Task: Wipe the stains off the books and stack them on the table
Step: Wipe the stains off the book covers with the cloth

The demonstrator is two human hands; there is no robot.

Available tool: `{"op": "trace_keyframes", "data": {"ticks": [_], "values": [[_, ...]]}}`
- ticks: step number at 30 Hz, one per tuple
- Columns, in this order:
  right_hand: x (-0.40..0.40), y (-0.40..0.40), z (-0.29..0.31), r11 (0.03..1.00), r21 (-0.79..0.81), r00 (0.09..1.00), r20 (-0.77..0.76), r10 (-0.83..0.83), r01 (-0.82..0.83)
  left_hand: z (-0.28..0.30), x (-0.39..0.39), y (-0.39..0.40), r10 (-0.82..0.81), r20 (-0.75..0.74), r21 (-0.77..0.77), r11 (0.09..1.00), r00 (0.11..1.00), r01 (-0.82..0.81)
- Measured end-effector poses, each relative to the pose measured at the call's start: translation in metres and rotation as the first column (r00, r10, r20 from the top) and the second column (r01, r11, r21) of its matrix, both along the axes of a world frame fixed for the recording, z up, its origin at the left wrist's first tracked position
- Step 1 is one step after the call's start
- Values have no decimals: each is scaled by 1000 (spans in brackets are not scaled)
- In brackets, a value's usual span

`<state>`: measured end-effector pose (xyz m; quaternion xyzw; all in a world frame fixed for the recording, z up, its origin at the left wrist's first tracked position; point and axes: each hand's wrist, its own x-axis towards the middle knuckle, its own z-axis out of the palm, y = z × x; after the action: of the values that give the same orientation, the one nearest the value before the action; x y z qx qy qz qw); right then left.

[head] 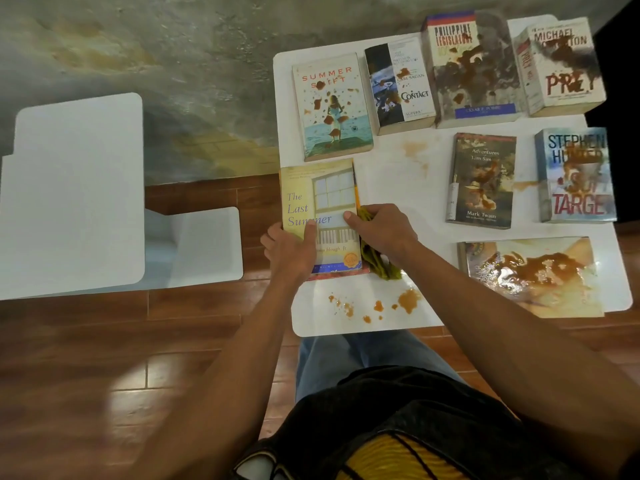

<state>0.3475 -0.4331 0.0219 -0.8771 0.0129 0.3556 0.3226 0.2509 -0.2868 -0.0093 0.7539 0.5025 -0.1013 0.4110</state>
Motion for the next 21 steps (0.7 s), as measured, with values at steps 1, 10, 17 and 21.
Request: {"op": "trace_keyframes", "data": {"ticks": [1,10,17,21], "values": [[-1,1,1,999,-33,999,35,29,-27,1,1,2,-19,-35,18,1000,999,19],[-13,-28,4,998,-45,972,231,-40,51,3,-6,4,-127,-181,108,983,975,148],[-11,-74,33,982,116,928,327,-177,146,-5,-22,2,-23,-145,57,998,989,32],[-14,-100,48,814,363,882,-51,-469,454,-2,-29,-2,-53,-83,86,995,995,60]]}}
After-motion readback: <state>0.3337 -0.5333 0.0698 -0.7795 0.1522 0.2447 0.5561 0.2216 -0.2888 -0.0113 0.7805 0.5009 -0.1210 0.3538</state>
